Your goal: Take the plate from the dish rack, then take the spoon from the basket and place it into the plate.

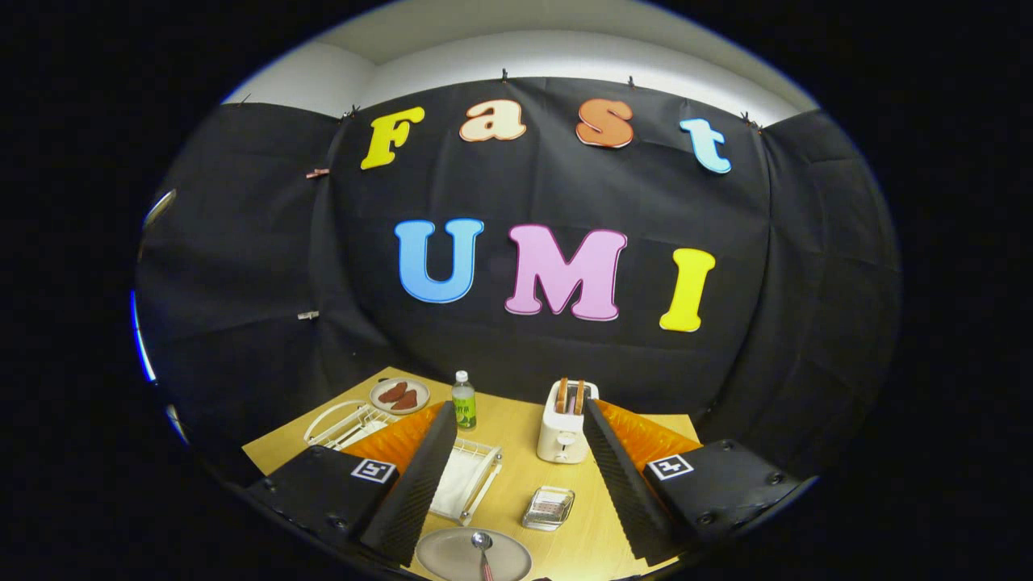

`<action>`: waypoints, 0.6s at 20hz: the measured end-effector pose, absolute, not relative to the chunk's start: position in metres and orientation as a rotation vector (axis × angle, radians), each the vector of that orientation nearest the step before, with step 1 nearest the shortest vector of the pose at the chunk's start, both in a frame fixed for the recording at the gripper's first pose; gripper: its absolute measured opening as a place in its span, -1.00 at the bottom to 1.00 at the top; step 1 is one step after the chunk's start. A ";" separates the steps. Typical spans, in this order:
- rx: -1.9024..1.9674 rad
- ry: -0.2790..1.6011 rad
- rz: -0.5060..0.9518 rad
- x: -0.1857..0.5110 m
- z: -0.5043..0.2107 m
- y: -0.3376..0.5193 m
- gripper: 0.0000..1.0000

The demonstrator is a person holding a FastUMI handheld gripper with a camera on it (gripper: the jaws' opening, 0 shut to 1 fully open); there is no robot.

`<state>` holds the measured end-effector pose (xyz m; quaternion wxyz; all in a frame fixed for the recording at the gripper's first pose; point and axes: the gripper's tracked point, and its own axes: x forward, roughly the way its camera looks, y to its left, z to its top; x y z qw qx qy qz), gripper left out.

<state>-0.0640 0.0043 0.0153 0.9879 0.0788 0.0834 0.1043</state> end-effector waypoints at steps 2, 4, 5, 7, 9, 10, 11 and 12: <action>0.154 0.134 0.191 -0.064 0.026 -0.001 0.93; 0.149 0.128 0.184 -0.065 0.027 -0.003 0.94; 0.149 0.132 0.185 -0.066 0.027 -0.004 0.94; 0.156 0.137 0.185 -0.066 0.028 -0.005 0.93; 0.158 0.136 0.182 -0.067 0.028 -0.007 0.93; 0.158 0.138 0.182 -0.068 0.028 -0.007 0.93; 0.159 0.139 0.183 -0.068 0.027 -0.007 0.93; 0.158 0.140 0.187 -0.068 0.028 -0.006 0.93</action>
